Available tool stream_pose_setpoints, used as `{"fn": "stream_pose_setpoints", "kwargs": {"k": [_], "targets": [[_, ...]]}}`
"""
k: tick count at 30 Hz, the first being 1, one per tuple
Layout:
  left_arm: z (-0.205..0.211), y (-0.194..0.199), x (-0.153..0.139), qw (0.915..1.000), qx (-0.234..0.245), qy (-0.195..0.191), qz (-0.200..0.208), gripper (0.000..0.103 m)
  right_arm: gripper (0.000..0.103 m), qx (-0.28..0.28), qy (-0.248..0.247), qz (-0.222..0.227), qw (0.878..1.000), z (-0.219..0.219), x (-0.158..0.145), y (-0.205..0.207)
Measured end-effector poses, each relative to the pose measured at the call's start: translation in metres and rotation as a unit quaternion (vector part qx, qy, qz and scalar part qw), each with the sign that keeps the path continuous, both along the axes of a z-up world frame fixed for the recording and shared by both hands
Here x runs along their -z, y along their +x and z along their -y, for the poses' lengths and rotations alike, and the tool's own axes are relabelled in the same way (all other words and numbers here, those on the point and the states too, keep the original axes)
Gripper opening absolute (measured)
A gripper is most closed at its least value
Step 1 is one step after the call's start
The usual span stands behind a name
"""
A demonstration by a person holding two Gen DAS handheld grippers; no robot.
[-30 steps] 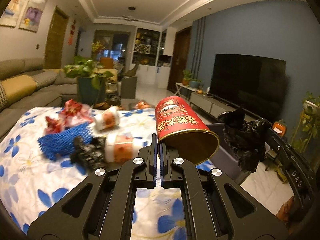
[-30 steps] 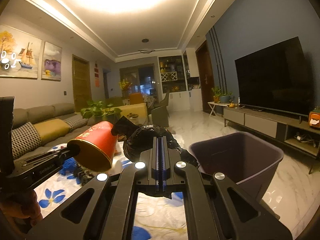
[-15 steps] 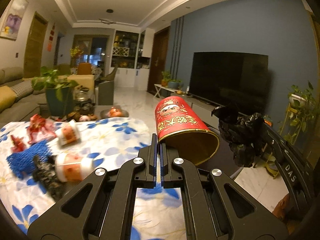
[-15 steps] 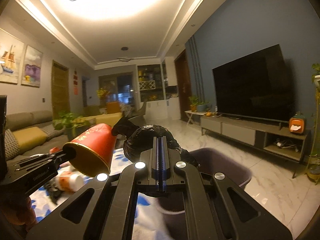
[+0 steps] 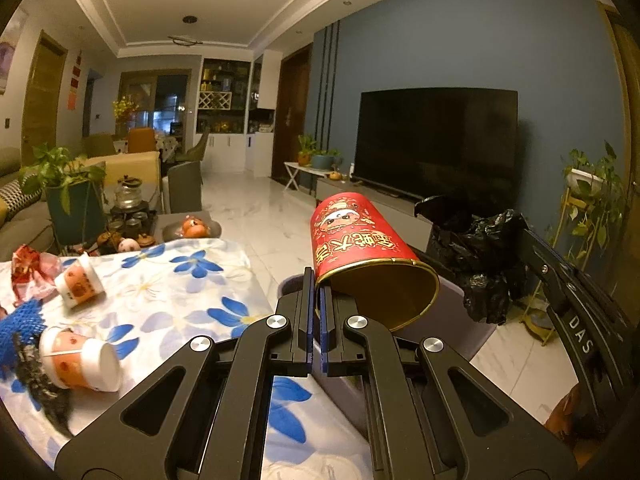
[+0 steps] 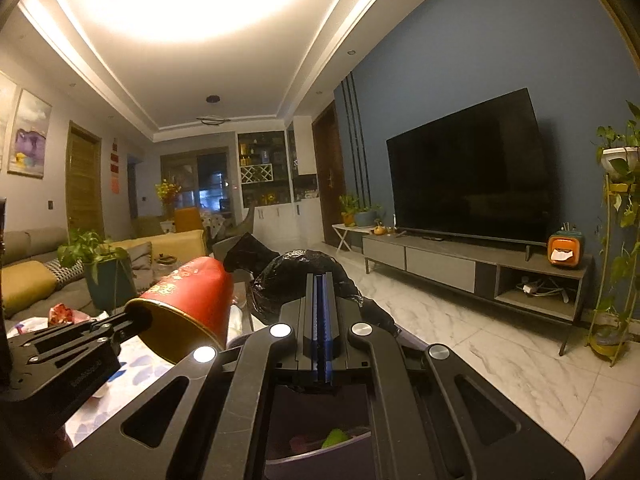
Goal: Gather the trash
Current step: 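Carry the red cup and black bag over the grey bin with both tools, then open both tools to drop the red cup and black bag into the bin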
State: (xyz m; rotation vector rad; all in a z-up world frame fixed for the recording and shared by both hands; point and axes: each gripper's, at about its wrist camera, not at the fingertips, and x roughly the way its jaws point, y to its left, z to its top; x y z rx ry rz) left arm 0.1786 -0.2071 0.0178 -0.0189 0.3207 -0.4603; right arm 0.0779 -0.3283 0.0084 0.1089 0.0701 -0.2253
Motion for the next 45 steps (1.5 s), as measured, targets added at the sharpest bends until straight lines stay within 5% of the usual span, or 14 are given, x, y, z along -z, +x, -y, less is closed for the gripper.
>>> {"fn": "stream_pose_setpoints", "kwargs": {"k": [28,32,36,45], "targets": [[0.035,0.04,0.033,0.9965,0.05,-0.03,-0.061,0.005,0.003,-0.015,0.01,-0.031,0.999,0.013,0.022,0.033],[0.034,0.042,0.036,0.9957,0.057,-0.033,-0.065,0.039,0.003,-0.017,0.013,-0.042,0.999,0.013,0.024,0.037],[0.025,0.043,0.038,0.9957,0.048,-0.043,-0.067,0.058,0.003,-0.017,0.015,-0.05,0.998,0.015,0.027,0.039],[-0.014,0.024,0.034,0.9973,-0.007,-0.05,-0.053,0.074,0.003,-0.012,0.028,-0.061,0.998,0.017,0.029,0.038]]}}
